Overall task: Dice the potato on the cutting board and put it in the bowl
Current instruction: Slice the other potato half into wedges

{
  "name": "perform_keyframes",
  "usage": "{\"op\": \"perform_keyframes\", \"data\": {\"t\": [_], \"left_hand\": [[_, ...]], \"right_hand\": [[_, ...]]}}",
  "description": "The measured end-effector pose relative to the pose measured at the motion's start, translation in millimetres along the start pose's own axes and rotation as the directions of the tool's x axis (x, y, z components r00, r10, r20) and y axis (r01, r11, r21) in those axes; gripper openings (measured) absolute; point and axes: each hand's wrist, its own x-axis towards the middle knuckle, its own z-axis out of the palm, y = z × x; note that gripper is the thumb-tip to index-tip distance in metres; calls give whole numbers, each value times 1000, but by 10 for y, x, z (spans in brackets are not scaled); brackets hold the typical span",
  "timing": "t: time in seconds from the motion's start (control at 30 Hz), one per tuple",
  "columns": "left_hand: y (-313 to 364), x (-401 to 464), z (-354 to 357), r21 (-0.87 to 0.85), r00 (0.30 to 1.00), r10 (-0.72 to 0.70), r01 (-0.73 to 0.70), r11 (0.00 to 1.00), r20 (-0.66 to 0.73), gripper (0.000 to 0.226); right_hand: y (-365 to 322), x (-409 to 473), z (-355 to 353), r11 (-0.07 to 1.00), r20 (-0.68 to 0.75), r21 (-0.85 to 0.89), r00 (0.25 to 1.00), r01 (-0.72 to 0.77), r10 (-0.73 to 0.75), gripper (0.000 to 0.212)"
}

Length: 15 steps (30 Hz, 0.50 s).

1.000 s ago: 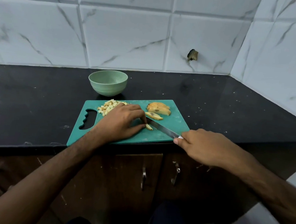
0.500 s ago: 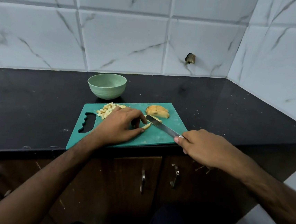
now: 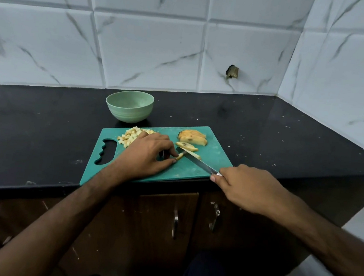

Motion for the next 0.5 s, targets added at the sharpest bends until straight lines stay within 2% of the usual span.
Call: {"op": "perform_keyframes", "data": {"t": [0.1, 0.33, 0.5], "left_hand": [[11, -29, -6, 36, 1000, 9, -10, 999, 13, 18], [-6, -54, -27, 10, 999, 8, -8, 1000, 50, 23], [15, -46, -34, 28, 998, -2, 0, 1000, 55, 26]], "right_hand": [[61, 9, -26, 999, -44, 29, 999, -28, 29, 44], [72, -131, -70, 1000, 44, 13, 999, -3, 3, 46], [-30, -4, 32, 999, 9, 53, 1000, 11, -12, 45]]}}
